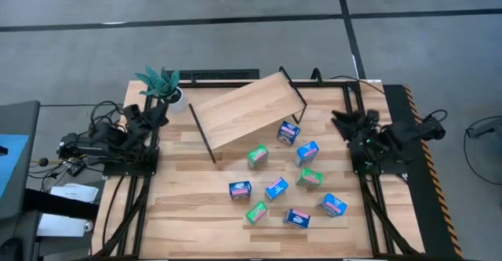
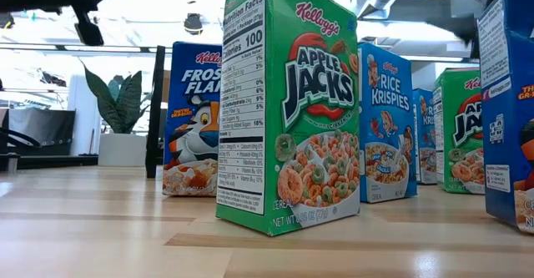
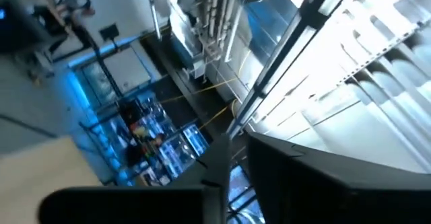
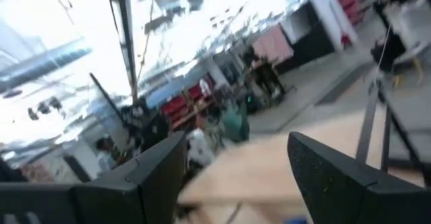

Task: Stack cereal on shelf
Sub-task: Put the top blue cereal box on the shelf

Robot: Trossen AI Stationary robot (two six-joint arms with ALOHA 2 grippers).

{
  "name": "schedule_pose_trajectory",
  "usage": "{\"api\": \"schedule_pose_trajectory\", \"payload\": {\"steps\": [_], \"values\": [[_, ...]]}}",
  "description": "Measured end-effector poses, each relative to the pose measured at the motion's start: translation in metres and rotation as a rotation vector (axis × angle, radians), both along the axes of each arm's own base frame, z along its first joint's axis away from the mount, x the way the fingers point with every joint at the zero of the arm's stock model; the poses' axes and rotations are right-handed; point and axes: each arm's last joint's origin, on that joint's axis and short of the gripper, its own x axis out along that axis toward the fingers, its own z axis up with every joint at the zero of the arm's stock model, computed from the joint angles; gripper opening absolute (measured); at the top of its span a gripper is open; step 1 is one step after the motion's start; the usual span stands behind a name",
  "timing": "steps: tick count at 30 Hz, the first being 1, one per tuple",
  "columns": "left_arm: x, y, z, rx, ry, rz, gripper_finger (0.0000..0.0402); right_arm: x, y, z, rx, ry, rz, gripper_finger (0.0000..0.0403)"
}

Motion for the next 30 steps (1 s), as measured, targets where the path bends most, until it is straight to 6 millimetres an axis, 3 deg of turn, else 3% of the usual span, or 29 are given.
{"api": "schedule_pose_trajectory", "payload": {"steps": [7, 14, 22, 30], "values": [[0.001, -0.001, 0.030, 0.105, 0.075, 0.061, 0.0163, -0.014, -0.005, 0.072, -0.199, 0.094, -0.070, 0.0286], [0.017, -0.002, 0.060, 0.106, 0.118, 0.050, 0.0266, -0.006, -0.003, 0.128, -0.265, 0.337, -0.142, 0.0286], [0.027, -0.005, 0.100, 0.138, 0.088, -0.001, 0.0285, 0.011, 0.003, 0.169, -0.307, 0.443, -0.153, 0.0286], [0.029, -0.006, 0.125, 0.223, 0.086, 0.010, 0.0283, 0.017, 0.006, 0.189, -0.234, 0.546, -0.105, 0.0286]]}}
